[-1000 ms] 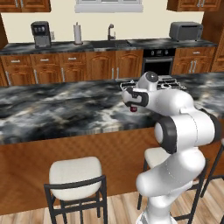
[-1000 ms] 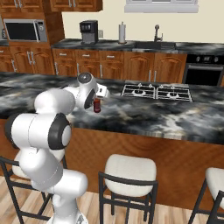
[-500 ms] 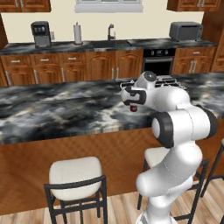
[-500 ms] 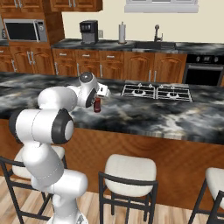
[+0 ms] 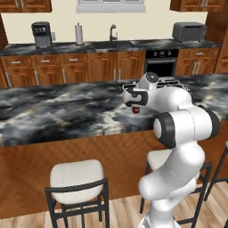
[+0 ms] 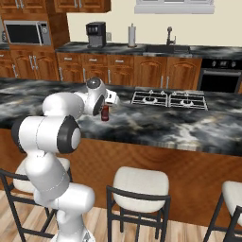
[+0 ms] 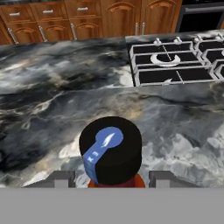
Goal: Place the condiment bottle and ketchup from the counter to the top shelf of the fridge. If the existing items in the fridge are on the top shelf, move them to other shelves.
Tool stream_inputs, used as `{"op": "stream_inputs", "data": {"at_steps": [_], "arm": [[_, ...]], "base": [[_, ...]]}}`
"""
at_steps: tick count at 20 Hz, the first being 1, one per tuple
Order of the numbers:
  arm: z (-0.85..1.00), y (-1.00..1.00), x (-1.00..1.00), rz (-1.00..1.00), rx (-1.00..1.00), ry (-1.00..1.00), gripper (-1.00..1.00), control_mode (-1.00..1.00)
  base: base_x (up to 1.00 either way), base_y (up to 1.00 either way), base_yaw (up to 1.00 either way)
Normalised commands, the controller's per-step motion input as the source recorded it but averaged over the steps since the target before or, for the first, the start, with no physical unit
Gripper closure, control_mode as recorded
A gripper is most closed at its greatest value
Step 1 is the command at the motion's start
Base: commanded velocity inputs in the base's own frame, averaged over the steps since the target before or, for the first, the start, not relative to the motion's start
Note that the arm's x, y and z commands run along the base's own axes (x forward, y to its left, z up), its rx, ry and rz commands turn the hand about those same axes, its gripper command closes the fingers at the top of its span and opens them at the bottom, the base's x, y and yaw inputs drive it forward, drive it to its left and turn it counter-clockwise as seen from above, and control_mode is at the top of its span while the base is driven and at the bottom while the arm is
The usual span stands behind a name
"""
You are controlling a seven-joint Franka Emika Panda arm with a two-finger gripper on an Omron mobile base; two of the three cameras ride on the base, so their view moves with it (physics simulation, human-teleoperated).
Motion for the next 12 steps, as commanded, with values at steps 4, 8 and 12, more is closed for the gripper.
{"op": "stream_inputs", "data": {"at_steps": [4, 8, 12], "arm": [[0.00, 0.00, 0.00, 0.00, 0.00, 0.00, 1.00, -1.00], [0.00, 0.00, -0.01, 0.00, 0.00, 0.00, 1.00, -1.00], [0.34, 0.01, -0.60, 0.00, 0.00, -0.05, 1.00, -1.00]], "base": [[0.00, 0.00, 0.00], [0.00, 0.00, 0.00], [0.00, 0.00, 0.00]]}}
